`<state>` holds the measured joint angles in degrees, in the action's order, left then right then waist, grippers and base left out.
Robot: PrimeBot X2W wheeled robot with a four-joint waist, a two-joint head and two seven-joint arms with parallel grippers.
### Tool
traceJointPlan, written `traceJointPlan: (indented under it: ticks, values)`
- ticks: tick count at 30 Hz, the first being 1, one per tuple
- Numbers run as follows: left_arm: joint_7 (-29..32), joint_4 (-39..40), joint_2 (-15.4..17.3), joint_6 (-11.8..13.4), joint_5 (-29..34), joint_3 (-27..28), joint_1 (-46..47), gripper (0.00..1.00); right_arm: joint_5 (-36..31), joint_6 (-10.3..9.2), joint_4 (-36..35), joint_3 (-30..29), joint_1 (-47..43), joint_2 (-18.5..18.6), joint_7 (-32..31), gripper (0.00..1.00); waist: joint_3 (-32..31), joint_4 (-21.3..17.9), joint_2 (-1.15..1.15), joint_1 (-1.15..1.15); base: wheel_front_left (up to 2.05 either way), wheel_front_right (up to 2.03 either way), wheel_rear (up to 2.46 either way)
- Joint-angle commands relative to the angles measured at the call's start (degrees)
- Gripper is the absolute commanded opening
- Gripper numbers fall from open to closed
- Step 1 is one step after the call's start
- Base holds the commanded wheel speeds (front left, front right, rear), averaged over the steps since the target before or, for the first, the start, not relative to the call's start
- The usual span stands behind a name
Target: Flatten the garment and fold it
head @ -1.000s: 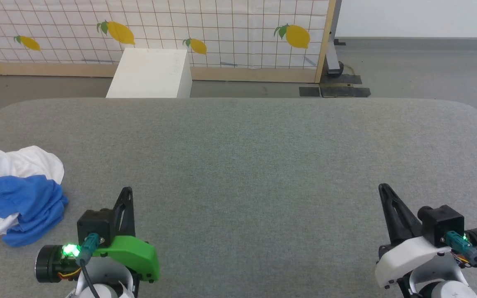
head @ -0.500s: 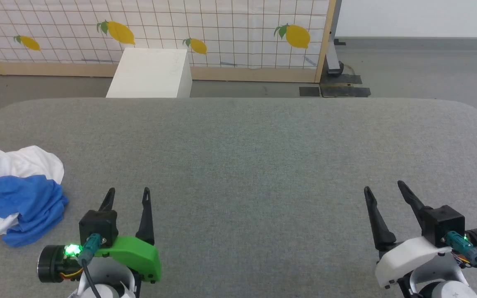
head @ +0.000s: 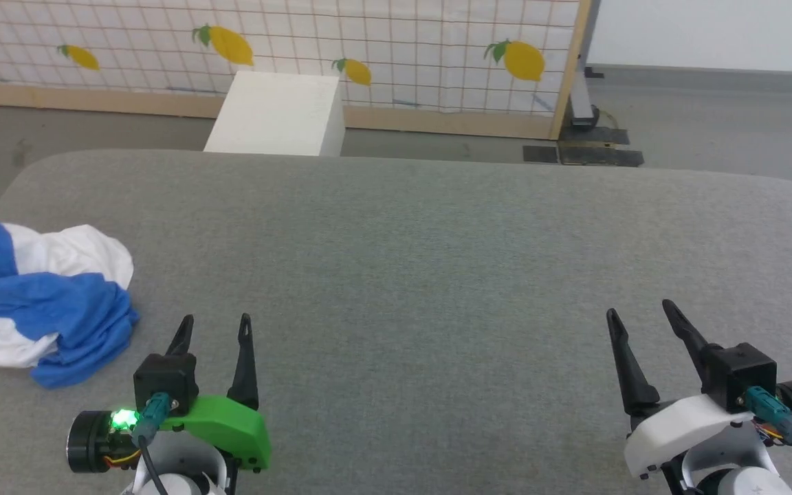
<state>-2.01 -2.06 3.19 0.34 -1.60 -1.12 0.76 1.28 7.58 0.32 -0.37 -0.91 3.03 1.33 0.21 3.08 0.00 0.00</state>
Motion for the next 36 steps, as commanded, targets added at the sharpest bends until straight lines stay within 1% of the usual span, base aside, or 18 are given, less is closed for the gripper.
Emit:
traceJointPlan:
  ticks: [1,11,36]
  values:
    - [-0.55,-0.38,0.17,0.52,-0.52,-0.10,0.82,1.00,0.57,-0.01,0.28,-0.02,0.10,-0.03,0.61,1.00,0.05,1.07,0.00,0.00,0.00,0.00,0.00]
    - [-1.75,-0.70,0.41,1.40,-1.48,0.32,0.57,1.00,1.12,-0.02,0.55,0.34,0.27,-0.05,1.44,1.00,0.22,5.18,0.00,0.00,0.00,0.00,0.00]
    - [-4.67,-2.00,0.48,3.17,-3.67,1.01,0.23,1.00,2.65,-0.04,1.59,0.64,0.52,-0.07,3.66,1.00,0.39,13.67,0.00,0.00,0.00,0.00,0.00]
